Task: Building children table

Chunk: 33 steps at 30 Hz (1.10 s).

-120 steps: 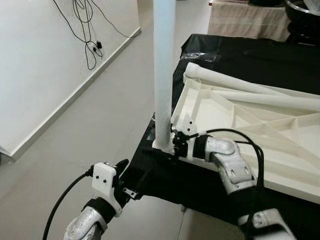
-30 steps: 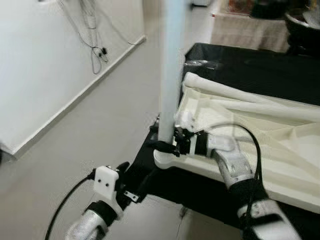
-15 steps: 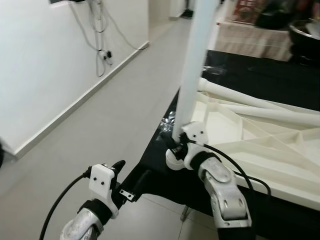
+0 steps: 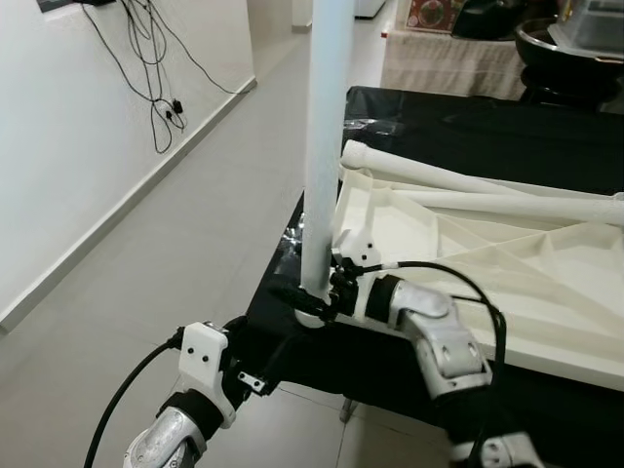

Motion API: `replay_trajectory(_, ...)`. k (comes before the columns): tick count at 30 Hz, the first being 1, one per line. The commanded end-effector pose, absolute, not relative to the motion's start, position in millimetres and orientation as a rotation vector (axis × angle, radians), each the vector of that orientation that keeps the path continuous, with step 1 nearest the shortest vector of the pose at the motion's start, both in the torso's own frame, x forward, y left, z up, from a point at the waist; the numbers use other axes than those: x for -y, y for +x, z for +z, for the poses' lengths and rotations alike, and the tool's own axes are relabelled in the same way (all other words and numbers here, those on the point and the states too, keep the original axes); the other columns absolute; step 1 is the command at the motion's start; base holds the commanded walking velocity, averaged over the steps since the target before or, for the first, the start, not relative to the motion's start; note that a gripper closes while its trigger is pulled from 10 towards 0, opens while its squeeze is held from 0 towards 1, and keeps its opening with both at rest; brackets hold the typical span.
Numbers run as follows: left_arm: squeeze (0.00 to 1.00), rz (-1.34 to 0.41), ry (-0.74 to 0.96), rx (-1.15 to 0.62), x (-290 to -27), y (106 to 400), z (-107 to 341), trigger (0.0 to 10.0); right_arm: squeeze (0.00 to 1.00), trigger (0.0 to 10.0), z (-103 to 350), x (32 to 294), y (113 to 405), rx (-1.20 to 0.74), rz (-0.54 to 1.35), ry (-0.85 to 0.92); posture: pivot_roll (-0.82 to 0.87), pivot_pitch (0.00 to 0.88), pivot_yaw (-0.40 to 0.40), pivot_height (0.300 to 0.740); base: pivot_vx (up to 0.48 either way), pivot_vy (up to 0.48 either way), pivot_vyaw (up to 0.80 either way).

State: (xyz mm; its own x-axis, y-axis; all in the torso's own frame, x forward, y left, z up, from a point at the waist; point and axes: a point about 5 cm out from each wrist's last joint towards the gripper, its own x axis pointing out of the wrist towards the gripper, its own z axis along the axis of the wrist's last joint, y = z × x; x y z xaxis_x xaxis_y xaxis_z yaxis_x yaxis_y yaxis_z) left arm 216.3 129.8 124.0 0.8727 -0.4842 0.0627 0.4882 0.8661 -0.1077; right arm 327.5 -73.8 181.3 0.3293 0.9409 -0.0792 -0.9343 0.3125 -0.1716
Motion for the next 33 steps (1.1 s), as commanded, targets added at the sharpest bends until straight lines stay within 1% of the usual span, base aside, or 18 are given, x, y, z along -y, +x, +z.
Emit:
replay_trajectory(1, 0.0, -0.509, -0.118, 0.017, -128.6, 214.4, 119.9, 10.0, 0.0, 10.0, 174.6, 65.3, 332.4, 0.007, 1.3, -0.215, 0.13, 0.143, -0.002, 0.74, 0.0, 0.0, 0.0)
replay_trajectory(7, 0.0, -0.509, -0.117, 0.018, -127.0, 213.5, 119.8, 10.0, 0.0, 10.0, 181.2, 57.4, 345.4, -0.012, 1.322, -0.219, 0.13, 0.144, -0.009, 0.74, 0.0, 0.0, 0.0)
replay_trajectory(8, 0.0, -0.508, -0.117, 0.019, -126.1, 212.7, 119.7, 10.0, 0.0, 2.1, 185.2, 53.0, 349.4, -0.018, 1.352, -0.215, 0.14, 0.145, -0.014, 0.74, 0.0, 0.0, 0.0)
replay_trajectory(10, 0.0, -0.508, -0.115, 0.02, -124.9, 211.9, 119.7, 10.0, 0.0, 2.1, 188.2, 50.4, 353.0, -0.027, 1.372, -0.216, 0.14, 0.146, -0.019, 0.74, 0.0, 0.0, 0.0)
replay_trajectory(11, 0.0, -0.508, -0.114, 0.021, -123.5, 210.7, 119.6, 10.0, 0.0, 0.0, 189.5, 50.9, 354.7, -0.041, 1.406, -0.219, 0.15, 0.149, -0.029, 0.74, 0.0, 0.0, 0.0)
replay_trajectory(14, 0.0, -0.506, -0.115, 0.022, -122.3, 209.4, 119.5, 10.0, 0.0, 0.0, 190.4, 53.3, 355.9, -0.055, 1.425, -0.218, 0.14, 0.15, -0.032, 0.74, 0.0, 0.0, 0.0)
replay_trajectory(15, 0.0, -0.503, -0.124, 0.022, -120.5, 207.4, 119.1, 10.0, 0.0, 0.0, 188.8, 63.6, 356.8, -0.08, 1.45, -0.222, 0.13, 0.151, -0.034, 0.74, 0.0, 0.0, 0.0)
replay_trajectory(18, 0.0, -0.503, -0.128, 0.022, -120.0, 206.9, 118.9, 10.0, 0.0, 0.0, 187.5, 68.5, 356.9, -0.088, 1.456, -0.226, 0.13, 0.151, -0.034, 0.74, 0.0, 0.0, 0.0)
replay_trajectory(20, 0.0, -0.51, -0.14, 0.021, -118.5, 205.8, 118.5, 10.0, 0.0, 0.0, 180.0, 85.8, 354.9, -0.073, 1.421, -0.21, 0.1, 0.154, -0.029, 0.74, 0.0, 0.0, 0.0)
replay_trajectory(23, 0.0, -0.513, -0.145, 0.02, -118.2, 205.6, 118.5, 10.0, 0.0, 0.0, 175.2, 92.9, 352.8, -0.059, 1.383, -0.205, 0.09, 0.155, -0.028, 0.74, 0.0, 0.0, 0.0)
replay_trajectory(26, 0.0, -0.516, -0.151, 0.019, -118.3, 205.6, 118.2, 10.0, 0.0, 0.0, 164.7, 103.8, 346.4, -0.041, 1.284, -0.198, 0.07, 0.154, -0.027, 0.74, 0.0, 0.0, 0.0)
replay_trajectory(27, 0.0, -0.517, -0.154, 0.018, -119.0, 205.7, 118.0, 10.0, 0.0, 0.0, 155.0, 107.7, 340.8, -0.045, 1.171, -0.168, 0.06, 0.156, -0.024, 0.74, 0.0, 0.0, 0.0)
replay_trajectory(28, 0.0, -0.518, -0.158, 0.016, -120.2, 205.9, 117.9, 10.0, 0.0, 0.0, 145.1, 107.6, 333.6, -0.046, 0.987, -0.157, 0.05, 0.158, -0.021, 0.74, 0.0, 0.0, 0.0)
replay_trajectory(29, 0.0, -0.52, -0.159, 0.015, -121.3, 206.1, 118.0, 10.0, 0.0, 0.0, 141.8, 112.8, 331.2, -0.024, 0.696, -0.208, 0.05, 0.161, -0.013, 0.74, 0.0, 0.0, 0.0)
replay_trajectory(30, 0.0, -0.522, -0.158, 0.013, -122.7, 206.5, 117.9, 10.0, 0.0, 0.0, 140.2, 119.2, 322.9, -0.042, 0.406, -0.139, 0.04, 0.171, -0.007, 0.74, 0.0, 0.0, 0.0)
replay_trajectory(31, 0.0, -0.522, -0.158, 0.013, -122.7, 206.5, 117.9, 10.0, 0.0, 0.0, 140.2, 119.2, 322.9, -0.042, 0.406, -0.139, 0.04, 0.171, -0.007, 0.74, 0.0, 0.0, 0.0)
replay_trajectory(32, 0.0, -0.524, -0.156, 0.012, -123.8, 206.5, 117.9, 10.0, 0.0, 0.0, 138.4, 127.2, 314.9, -0.072, 0.213, -0.09, 0.04, 0.17, -0.006, 0.74, 0.0, 0.0, 0.0)
replay_trajectory(33, 0.0, -0.526, -0.155, 0.01, -125.1, 207.3, 117.9, 10.0, 0.0, 0.0, 136.2, 116.6, 302.9, -0.082, 0.277, -0.117, 0.03, 0.168, 0.009, 0.74, 0.0, 0.0, 0.0)
